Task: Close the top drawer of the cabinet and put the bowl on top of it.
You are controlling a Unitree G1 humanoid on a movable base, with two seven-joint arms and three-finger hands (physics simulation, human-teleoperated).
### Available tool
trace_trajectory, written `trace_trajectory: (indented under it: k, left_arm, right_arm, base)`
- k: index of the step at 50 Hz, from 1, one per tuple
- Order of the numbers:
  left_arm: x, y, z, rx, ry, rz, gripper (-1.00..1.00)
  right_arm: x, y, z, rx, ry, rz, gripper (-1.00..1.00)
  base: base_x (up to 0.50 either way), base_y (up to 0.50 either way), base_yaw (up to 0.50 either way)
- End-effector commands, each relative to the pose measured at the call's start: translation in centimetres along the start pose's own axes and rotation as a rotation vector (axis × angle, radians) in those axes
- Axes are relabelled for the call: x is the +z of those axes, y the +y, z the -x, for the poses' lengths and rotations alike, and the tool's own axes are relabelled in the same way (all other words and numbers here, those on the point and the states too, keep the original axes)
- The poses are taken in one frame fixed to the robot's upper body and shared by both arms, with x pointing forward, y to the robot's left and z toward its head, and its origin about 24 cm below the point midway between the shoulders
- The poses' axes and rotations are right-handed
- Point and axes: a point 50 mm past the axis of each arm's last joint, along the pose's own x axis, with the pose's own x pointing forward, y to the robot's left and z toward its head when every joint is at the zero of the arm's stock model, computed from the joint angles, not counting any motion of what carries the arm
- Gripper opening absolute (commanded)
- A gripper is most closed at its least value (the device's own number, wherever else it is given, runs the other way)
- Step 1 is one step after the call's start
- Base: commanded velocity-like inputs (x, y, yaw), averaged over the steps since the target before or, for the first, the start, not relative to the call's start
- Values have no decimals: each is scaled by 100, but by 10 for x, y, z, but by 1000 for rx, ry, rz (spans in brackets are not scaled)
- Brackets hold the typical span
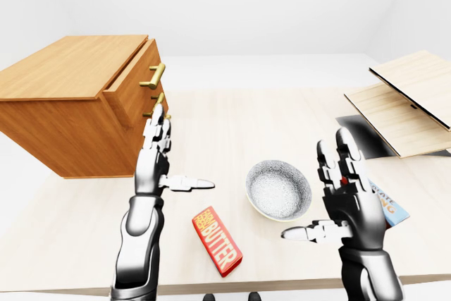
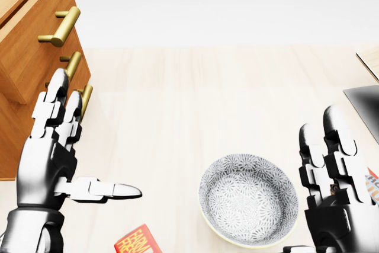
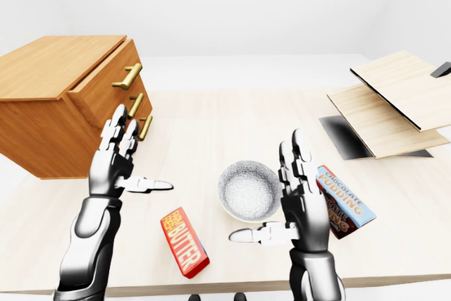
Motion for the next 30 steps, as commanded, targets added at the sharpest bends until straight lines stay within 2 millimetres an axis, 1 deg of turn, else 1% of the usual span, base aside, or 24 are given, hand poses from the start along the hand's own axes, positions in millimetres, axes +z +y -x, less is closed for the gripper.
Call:
trace_trajectory:
  k: [1,4,6,10,13,18,21,22,26,30]
  left_arm:
    - [23,4,-23,-2,-109,-3,100]
    - [32,5,-26,0,-151,-10,100]
    - [38,7,-32,7,-175,-14,100]
    - [38,11,-41,14,-176,-12,100]
    - [42,12,-45,20,-192,-12,100]
    - [57,16,-49,27,-251,-15,100]
    - [60,17,-51,32,-265,-12,100]
    - [63,19,-54,34,-274,-11,100]
    - [63,19,-58,25,-271,-5,100]
    - [60,18,-66,2,-251,12,100]
  right_arm:
    - [3,-1,1,-3,-15,-16,100]
    - [2,1,2,-2,-7,-14,100]
    - [2,2,3,0,0,-10,100]
    - [2,1,3,-1,0,-9,100]
    - [4,0,3,-4,-9,-12,100]
    - [16,-4,8,-19,-49,-18,100]
    - [21,-5,11,-21,-61,-20,100]
    - [27,-7,15,-27,-73,-21,100]
    - [35,-9,18,-34,-99,-24,100]
    - [47,-15,22,-49,-125,-37,100]
  base:
    - [0,0,0]
    - [0,0,0]
    - [0,0,0]
    - [0,0,0]
    - [0,0,0]
    - [0,0,0]
    - [0,0,0]
    - [0,0,0]
    - [0,0,0]
    - [0,0,0]
